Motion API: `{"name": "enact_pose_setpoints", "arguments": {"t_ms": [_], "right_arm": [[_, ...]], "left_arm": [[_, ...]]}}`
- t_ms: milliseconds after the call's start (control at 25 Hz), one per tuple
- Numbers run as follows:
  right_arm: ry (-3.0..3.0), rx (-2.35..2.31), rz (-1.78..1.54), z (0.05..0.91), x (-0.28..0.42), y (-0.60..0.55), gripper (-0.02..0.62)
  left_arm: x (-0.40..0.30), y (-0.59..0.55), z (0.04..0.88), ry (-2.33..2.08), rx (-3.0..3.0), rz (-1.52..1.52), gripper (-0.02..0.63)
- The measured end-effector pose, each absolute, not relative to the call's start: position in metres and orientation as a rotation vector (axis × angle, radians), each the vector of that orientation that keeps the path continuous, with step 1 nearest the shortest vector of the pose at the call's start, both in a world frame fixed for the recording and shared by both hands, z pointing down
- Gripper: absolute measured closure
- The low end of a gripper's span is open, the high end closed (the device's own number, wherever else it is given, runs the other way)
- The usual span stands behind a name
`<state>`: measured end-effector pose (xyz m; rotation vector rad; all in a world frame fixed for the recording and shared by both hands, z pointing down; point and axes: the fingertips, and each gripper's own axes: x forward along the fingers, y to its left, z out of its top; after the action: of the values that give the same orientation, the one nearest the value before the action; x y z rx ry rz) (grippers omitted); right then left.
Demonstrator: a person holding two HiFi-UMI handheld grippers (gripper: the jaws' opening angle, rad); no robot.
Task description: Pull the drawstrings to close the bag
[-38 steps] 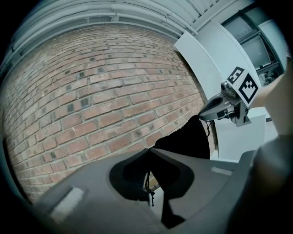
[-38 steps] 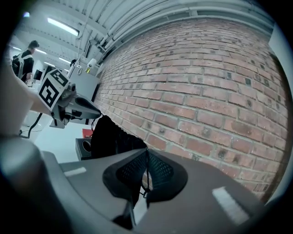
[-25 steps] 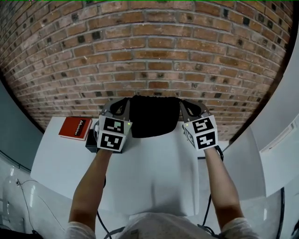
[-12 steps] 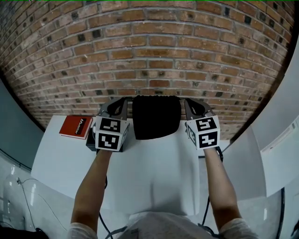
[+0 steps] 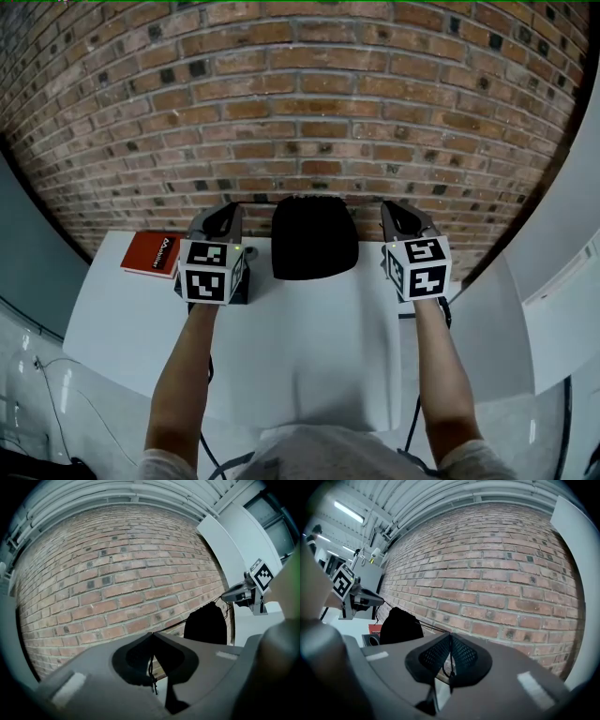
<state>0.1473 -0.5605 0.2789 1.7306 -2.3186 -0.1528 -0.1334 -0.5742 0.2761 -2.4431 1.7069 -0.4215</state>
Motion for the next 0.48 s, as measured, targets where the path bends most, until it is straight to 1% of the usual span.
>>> {"name": "enact_pose_setpoints", "arguments": {"t_ms": [480], "right_arm": [[-2.306,1.766,-0.134,0.2821,0.1550,-0.5575,0.586]], "left_arm": [[-0.1445,-0.5696,0.2769,1.750,-2.443,-0.396,0.598]]}}
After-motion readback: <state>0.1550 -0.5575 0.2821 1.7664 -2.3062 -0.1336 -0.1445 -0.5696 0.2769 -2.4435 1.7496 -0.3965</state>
